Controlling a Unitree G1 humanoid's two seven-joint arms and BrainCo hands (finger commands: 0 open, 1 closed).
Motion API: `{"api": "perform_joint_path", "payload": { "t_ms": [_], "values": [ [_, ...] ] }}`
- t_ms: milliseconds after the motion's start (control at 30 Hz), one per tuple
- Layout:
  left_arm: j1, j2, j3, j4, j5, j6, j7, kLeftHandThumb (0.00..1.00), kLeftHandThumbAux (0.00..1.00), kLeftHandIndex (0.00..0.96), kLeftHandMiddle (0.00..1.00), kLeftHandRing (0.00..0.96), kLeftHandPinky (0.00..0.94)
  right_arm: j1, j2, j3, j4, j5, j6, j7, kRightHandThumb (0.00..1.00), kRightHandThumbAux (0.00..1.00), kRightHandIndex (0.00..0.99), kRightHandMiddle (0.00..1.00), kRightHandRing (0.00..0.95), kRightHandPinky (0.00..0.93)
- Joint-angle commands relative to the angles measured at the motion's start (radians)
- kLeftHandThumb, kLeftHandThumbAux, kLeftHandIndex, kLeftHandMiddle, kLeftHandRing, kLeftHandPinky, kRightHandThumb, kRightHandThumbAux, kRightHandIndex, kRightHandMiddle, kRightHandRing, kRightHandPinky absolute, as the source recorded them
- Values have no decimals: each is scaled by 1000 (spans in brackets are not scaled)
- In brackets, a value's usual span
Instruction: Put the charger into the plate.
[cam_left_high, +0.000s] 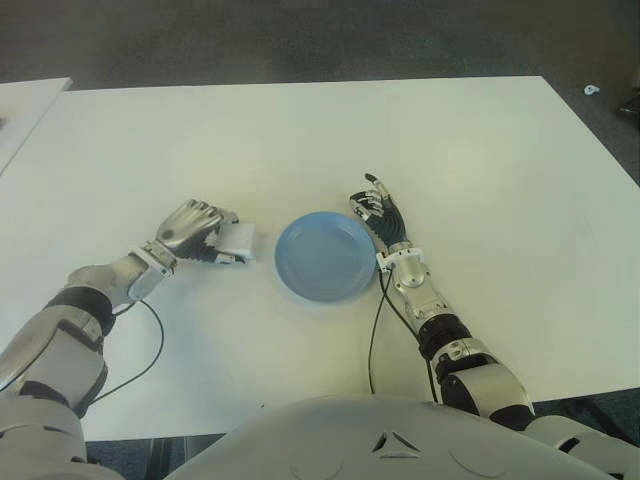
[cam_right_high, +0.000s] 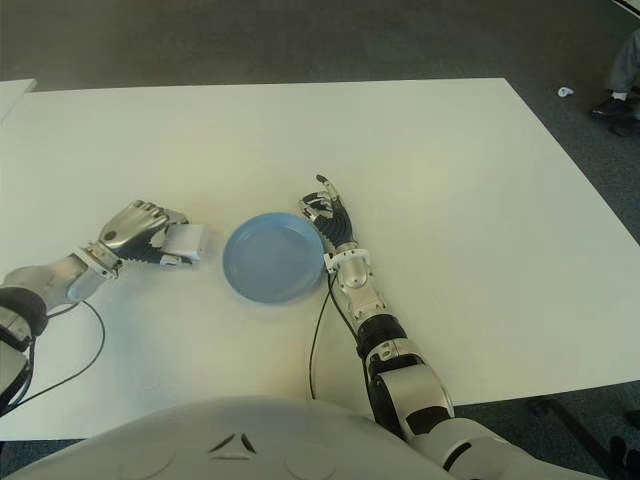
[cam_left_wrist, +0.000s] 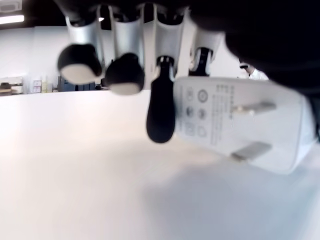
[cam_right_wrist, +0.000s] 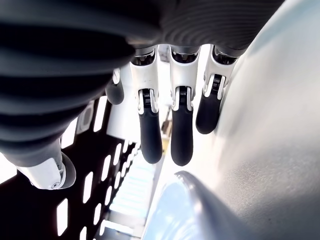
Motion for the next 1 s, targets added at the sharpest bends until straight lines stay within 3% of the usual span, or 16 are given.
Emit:
{"api": "perform_joint_path", "payload": {
  "t_ms": [33,500,1000],
  "values": [
    [-4,15,72,-83,-80,-7,-118,734,698,442,880,868,878,46,5,3,40,3,54,9,0,529,18,383,396,256],
    [109,7,259,-443,-228,118,-402,743,698,442,873,863,866,34,-1,-13,55,29,63,29,0,583,19,336,350,285],
    [124,-71,307,-512,-225,132,-473,745,697,442,867,856,851,18,-10,-32,80,50,65,41,4,614,26,241,273,279]
  ]
}}
